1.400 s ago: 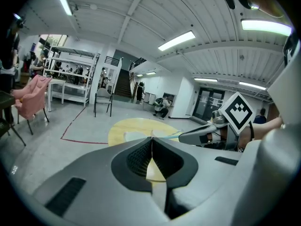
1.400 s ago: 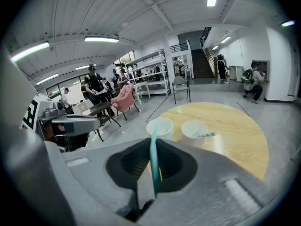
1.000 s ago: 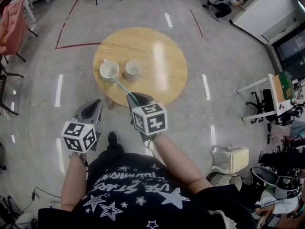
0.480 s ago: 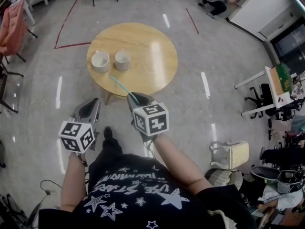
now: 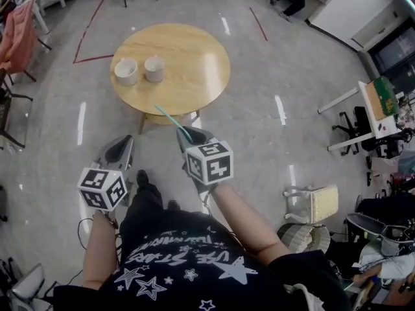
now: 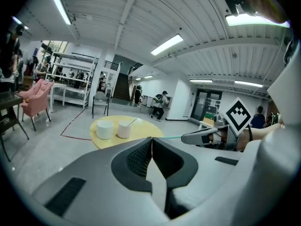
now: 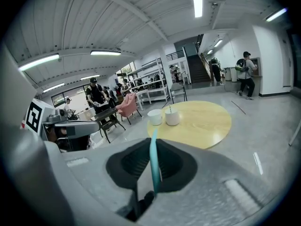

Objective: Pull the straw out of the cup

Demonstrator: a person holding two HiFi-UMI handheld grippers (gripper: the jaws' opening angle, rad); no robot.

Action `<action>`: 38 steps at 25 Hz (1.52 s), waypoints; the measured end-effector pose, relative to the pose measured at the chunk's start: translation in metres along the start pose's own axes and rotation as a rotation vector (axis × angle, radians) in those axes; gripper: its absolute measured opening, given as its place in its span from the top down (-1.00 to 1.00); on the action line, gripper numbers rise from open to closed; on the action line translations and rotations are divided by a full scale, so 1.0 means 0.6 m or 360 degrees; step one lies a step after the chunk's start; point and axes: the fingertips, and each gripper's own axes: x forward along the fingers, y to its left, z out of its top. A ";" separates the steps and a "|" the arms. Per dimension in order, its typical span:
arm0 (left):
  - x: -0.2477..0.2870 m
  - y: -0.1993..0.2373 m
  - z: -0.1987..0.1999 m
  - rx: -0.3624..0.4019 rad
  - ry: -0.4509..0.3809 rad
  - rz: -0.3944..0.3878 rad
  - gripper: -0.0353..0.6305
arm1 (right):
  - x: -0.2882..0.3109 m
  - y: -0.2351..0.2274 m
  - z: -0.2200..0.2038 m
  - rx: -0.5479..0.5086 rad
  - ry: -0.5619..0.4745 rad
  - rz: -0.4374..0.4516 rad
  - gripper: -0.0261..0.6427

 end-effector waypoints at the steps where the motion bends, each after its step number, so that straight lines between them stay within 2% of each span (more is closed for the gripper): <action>1: -0.003 -0.009 -0.001 0.0007 0.0003 -0.0005 0.87 | -0.008 -0.003 -0.004 0.0004 0.0000 -0.0004 0.83; 8: 0.007 -0.030 -0.002 0.0041 -0.0002 -0.0031 0.87 | -0.039 -0.034 -0.020 0.0045 -0.0017 -0.0051 0.83; 15: 0.008 -0.045 -0.007 0.0021 -0.0047 -0.0023 0.87 | -0.071 -0.058 -0.029 0.0078 -0.0055 -0.0100 0.83; 27: -0.127 -0.059 -0.044 -0.0003 -0.0093 0.0006 0.87 | -0.133 0.063 -0.057 0.0012 -0.0101 -0.0070 0.83; 38: -0.236 -0.129 -0.058 0.0035 -0.0132 -0.0041 0.87 | -0.235 0.143 -0.090 -0.0046 -0.0144 -0.0108 0.83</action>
